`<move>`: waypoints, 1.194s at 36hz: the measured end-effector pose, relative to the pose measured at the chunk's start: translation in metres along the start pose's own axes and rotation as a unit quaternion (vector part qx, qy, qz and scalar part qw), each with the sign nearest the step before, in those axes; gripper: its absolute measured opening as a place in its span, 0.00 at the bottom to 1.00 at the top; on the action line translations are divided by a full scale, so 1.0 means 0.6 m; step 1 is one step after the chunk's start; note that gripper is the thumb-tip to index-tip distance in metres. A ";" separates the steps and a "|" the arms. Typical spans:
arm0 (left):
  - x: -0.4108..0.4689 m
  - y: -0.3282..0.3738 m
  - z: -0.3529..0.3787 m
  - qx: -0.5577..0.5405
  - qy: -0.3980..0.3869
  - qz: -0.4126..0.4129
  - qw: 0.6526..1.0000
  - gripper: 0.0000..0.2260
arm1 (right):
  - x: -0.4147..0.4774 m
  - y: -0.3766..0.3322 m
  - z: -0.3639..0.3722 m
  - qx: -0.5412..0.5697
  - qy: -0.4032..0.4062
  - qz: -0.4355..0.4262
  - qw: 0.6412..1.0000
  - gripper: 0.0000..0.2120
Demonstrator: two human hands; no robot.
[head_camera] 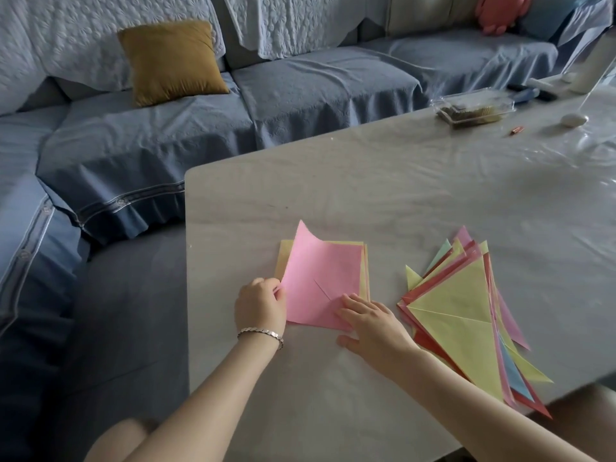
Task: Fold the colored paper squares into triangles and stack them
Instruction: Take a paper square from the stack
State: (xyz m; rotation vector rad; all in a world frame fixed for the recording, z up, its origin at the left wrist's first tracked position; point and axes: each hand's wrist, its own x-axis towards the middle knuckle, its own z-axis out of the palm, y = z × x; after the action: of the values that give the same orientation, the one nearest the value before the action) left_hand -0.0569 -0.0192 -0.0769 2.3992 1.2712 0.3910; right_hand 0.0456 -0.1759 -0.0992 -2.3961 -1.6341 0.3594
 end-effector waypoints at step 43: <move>-0.048 -0.008 -0.068 -0.255 -0.102 0.056 0.960 0.15 | -0.015 -0.011 -0.093 0.308 0.137 0.023 0.941 0.08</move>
State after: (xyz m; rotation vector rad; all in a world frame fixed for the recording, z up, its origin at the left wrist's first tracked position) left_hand -0.0936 -0.0322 -0.0450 2.0102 0.8217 0.4296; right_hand 0.0546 -0.1845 -0.0436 -1.9050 -1.1285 0.4423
